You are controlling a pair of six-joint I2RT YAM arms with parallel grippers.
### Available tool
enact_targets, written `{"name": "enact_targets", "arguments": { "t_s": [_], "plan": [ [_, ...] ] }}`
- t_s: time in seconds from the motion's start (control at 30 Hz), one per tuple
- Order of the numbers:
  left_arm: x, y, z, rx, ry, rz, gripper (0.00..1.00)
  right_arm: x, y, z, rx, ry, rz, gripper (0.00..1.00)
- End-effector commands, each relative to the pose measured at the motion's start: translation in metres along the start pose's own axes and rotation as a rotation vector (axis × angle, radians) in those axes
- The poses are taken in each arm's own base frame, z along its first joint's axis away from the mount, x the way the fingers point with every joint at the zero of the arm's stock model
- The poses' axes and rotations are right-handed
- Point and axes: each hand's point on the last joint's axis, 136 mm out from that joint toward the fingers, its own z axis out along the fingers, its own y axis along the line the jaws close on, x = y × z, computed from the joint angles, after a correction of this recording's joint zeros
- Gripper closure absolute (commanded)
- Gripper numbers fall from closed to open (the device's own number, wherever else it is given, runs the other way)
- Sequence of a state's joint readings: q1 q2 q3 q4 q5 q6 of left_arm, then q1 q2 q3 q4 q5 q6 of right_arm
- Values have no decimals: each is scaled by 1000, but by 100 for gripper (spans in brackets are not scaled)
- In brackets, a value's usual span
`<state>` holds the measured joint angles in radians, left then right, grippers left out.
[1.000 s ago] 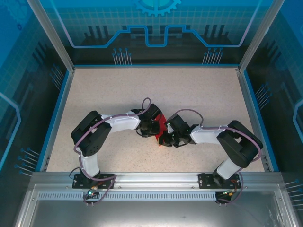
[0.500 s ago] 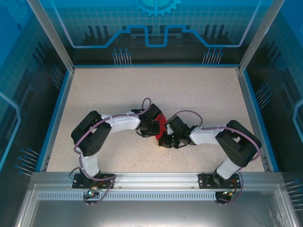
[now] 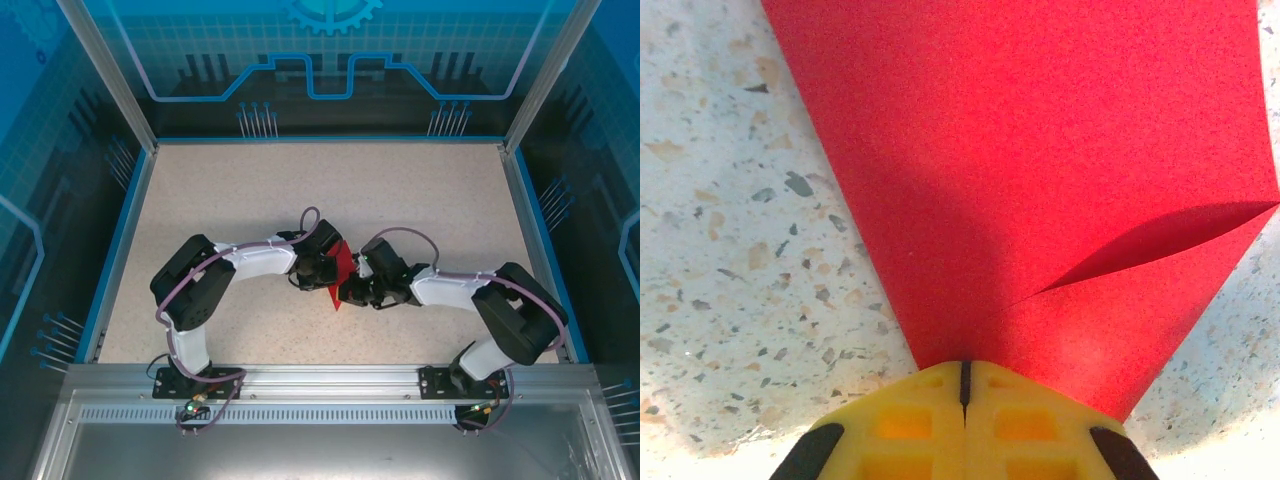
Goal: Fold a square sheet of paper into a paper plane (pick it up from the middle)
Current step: Third fold the triangle at the center of the table.
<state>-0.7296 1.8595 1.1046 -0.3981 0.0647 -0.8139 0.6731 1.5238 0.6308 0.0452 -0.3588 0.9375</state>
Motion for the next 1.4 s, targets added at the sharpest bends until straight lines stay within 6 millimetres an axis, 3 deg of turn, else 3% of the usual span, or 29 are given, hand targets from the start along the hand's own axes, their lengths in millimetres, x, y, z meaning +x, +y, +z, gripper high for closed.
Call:
{"name": "enact_targets", "arguments": {
  "t_s": [0.0, 0.2, 0.53, 0.63, 0.77, 0.9, 1.17, 1.27, 1.37],
  "plan": [
    [21, 59, 14, -232, 57, -34, 100, -10, -3, -2, 27, 7, -14, 100],
    [20, 58, 13, -231, 55, -34, 100, -8, -9, 12, 44, 40, -3, 100],
    [18, 59, 13, -239, 49, -33, 100, 18, -50, 24, 149, 92, 62, 100],
    [19, 59, 12, -240, 51, -32, 100, 9, -33, 15, 99, 66, 45, 100],
    [17, 58, 12, -236, 48, -30, 100, -17, -9, -2, 62, -10, 0, 100],
    [17, 56, 11, -230, 49, -25, 100, -26, -18, 5, 95, 10, 4, 100],
    [16, 53, 10, -224, 48, -14, 100, -19, -47, 17, 171, 34, 44, 100],
    [14, 51, 9, -220, 45, -6, 100, -22, -44, 13, 154, 25, 50, 100],
    [12, 50, 8, -217, 42, 2, 100, -34, -27, 2, 107, -18, 32, 100]
  ]
}}
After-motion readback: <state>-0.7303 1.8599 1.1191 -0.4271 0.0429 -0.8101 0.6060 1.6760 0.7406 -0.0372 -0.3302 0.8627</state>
